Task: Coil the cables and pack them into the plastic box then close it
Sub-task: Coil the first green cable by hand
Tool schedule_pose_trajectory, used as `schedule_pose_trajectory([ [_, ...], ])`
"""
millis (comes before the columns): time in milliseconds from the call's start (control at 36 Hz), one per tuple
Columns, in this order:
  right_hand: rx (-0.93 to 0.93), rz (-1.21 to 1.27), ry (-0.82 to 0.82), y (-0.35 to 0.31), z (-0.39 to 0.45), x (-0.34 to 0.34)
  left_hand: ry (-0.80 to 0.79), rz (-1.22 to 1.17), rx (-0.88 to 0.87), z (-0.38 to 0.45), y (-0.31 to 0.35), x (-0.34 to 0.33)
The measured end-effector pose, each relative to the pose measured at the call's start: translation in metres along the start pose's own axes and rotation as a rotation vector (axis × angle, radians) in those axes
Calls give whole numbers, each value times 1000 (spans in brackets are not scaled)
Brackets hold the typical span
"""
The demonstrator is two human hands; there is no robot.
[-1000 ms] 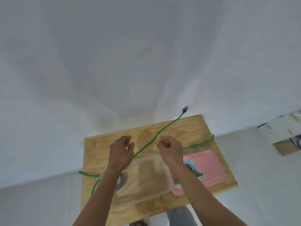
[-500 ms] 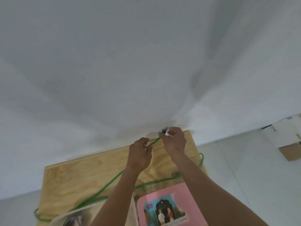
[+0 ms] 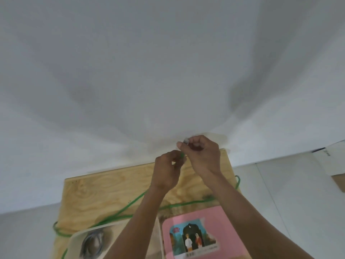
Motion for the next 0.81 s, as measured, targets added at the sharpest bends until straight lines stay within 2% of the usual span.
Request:
schedule_pose_trajectory([
  [139,123,47,-164,-56,-33,-20,74,-108,-58,-13,23,66],
  [250,50,95,-296,-73,-59,-48,201,-284,-21,-29,37,139],
  [306,33,22,-379,-79,-74,-71,249,-422,-14,-41,43,175],
  [389,117,-119,-487,-88,-99,-110,295,-553,-38,-61,53,220],
  [583,332,-179,-364,-138,-136,-164,403,-789,-96,-103,73,302],
  [722,575,-203,-292,-189,-163,-172,476,-1140,-40,-126,67,346],
  [806,706,-261,-265,-216,-174,-170,559,-1069,-5,-134,60,365],
])
Point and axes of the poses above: each hand's wrist, its own z-axis towards the middle knuckle, its own x-axis out of the back of the hand, y = z × x, the point moved 3 cm from there along z, towards the middle knuckle, and after that the axes turned 2 degrees about -x, right-handed, at the moved point
